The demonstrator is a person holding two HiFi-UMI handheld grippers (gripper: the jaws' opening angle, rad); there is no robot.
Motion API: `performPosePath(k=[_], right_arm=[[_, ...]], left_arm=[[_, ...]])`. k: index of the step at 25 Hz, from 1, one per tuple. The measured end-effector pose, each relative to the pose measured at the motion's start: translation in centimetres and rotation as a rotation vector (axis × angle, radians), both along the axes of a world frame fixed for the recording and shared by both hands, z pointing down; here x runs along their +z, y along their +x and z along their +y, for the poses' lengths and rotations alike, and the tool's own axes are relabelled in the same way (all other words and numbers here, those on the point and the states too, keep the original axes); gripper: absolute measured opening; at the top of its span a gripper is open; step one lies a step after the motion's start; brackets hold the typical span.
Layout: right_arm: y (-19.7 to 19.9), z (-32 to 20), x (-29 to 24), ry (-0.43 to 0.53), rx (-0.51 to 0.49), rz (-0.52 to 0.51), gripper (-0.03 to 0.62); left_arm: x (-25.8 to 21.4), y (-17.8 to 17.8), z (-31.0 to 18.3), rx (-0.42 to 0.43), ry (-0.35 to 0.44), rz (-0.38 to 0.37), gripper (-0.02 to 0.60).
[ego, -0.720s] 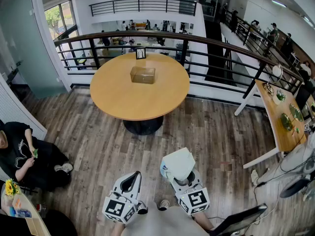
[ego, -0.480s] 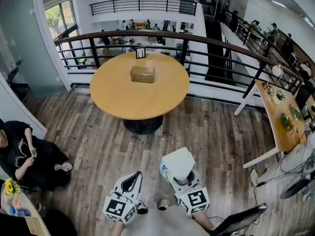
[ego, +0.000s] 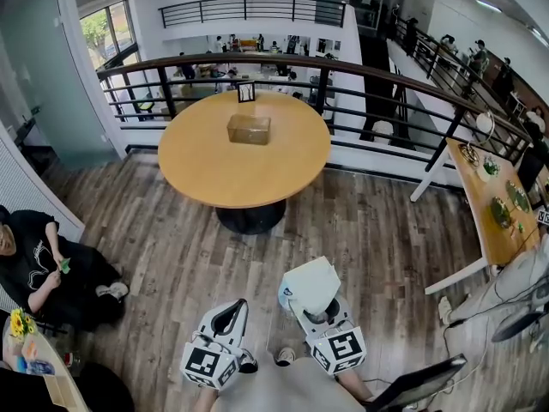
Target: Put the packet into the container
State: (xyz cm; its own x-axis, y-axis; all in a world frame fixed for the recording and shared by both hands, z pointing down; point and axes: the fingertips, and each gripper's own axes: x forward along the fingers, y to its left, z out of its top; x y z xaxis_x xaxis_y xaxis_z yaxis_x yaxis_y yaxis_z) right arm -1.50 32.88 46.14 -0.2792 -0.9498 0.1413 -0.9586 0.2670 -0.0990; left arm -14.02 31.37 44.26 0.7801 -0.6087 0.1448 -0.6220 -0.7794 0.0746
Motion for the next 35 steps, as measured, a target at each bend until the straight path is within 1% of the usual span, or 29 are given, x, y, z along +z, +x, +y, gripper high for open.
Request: performPosePath(k=[5, 12, 16, 21, 28, 35], right_arm=[[0.6, 0.0, -0.1, 0.012, -0.023, -0.007, 0.262], [3.1, 1.2, 2.1, -0.019, -0.027, -0.028, 0.262], [4.0, 1.4, 2.5, -0.037, -0.021, -0.045, 0.262], [5.1, 0.5, 2.6, -0.038, -0.018, -0.044, 0.262], [5.5, -2.6, 3.0, -0.051, -0.02, -0.035, 0.262], [6.3, -9.5, 2.2, -0.04, -0.009, -0.007, 0.262]], left_arm=[[-0.3, 0.5, -0.2, -0.024, 0.011, -0.003, 0.005], [0.4, 2.5, 0.1, -0.037, 0.022, -0.016, 0.005], [0.7, 3.3, 0.1, -0.034, 0.007, -0.029, 0.005], [1.3, 4.4, -0.7, -0.027, -0.008, -0.03, 0.005], [1.9, 5.6, -4.2, -0.011, -0.03, -0.021, 0.005], [1.9, 6.4, -11.2, -0.003, -0.025, 0.003, 0.006]])
